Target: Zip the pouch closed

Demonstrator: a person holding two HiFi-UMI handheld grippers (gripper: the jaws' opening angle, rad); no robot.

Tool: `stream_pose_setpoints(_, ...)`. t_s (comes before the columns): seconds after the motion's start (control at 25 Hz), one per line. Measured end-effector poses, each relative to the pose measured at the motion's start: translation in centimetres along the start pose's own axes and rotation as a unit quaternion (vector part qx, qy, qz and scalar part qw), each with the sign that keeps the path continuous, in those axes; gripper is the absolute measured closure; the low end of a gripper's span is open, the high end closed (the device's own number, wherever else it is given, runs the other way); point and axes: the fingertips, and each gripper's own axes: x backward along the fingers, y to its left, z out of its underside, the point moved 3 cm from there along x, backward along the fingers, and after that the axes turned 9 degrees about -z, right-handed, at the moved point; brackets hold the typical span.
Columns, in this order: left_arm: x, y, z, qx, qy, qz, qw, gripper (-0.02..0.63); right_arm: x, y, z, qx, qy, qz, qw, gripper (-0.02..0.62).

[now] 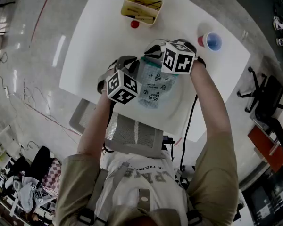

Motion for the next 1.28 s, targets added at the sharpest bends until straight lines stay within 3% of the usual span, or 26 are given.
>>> stream_pose_setpoints(1.28,-0.3,-0.5,-0.1,-0.005,-0.004,0.017,0.9998,0.584,0.4,1.3,1.2,-0.007,0.0,-0.013,1.0,0.593)
